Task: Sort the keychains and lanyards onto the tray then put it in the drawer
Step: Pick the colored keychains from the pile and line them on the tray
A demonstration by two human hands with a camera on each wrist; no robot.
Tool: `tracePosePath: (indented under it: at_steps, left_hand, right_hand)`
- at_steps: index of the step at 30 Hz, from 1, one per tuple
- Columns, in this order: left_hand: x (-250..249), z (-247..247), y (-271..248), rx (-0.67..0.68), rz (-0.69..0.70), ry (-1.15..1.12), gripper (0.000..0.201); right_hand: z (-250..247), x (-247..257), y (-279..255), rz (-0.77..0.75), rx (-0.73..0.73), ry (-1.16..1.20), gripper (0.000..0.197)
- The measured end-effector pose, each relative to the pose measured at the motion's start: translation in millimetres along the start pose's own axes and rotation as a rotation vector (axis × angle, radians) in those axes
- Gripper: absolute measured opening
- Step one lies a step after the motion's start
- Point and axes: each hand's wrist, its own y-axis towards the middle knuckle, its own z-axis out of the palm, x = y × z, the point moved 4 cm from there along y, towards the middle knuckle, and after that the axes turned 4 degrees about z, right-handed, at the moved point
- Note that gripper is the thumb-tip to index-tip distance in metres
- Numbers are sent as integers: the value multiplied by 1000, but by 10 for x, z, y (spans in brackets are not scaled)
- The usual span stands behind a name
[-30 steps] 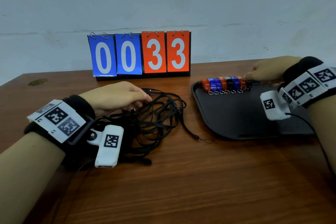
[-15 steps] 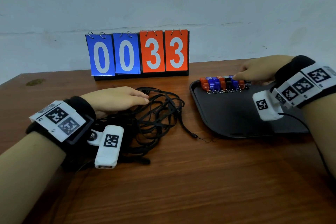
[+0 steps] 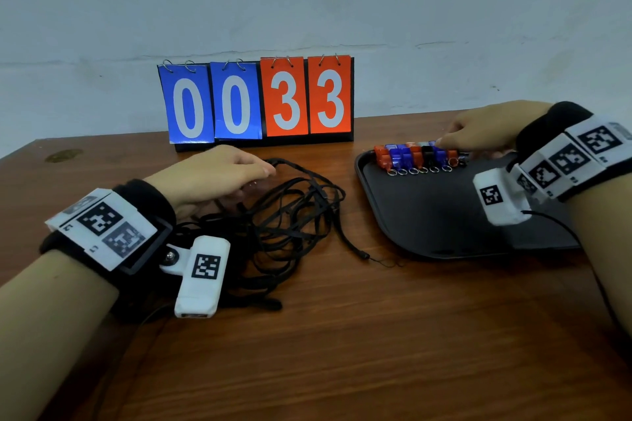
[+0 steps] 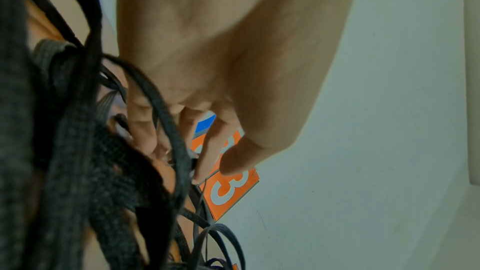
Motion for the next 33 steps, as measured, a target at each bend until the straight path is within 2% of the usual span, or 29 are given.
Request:
tracePosePath:
  at_steps: [4,9,12,15,18,21,23,26,33]
  left_hand:
    - [11,-58,13,-162,1,-159,22]
    - [26,-77,36,-219,1,-417,15]
    - [-70,-34,2,-135,30,-567,17]
    - [-138,-1,-42,-22,52,-673,17]
    - [-204,32,-82,112,90,-736,14]
    - [-249,70,-119,242,111,-789,9]
    - [-270,94,-140,311,120,-820,8]
    - [-289,109,-156,353,147,-854,17]
    - [-289,66,-159,397,183,-924,40]
  right_hand:
    - [-27,15,10,-32,-29,-13,56]
    - [-94,125,-72,-119,-117,1,51]
    - [-138,318,-271,-281,-170,95,38]
    - [-179,529,-508,-465,-181,327,31]
    - [-172,724,-757,-620,-34,583,22]
    - [-109,888,-938,-782,157,647,21]
    - [-47,952,-1016,-827,236,590,24]
    - [9,1004,-1094,-856,301,545,26]
    - [9,1013,-1113,-849,323,649,34]
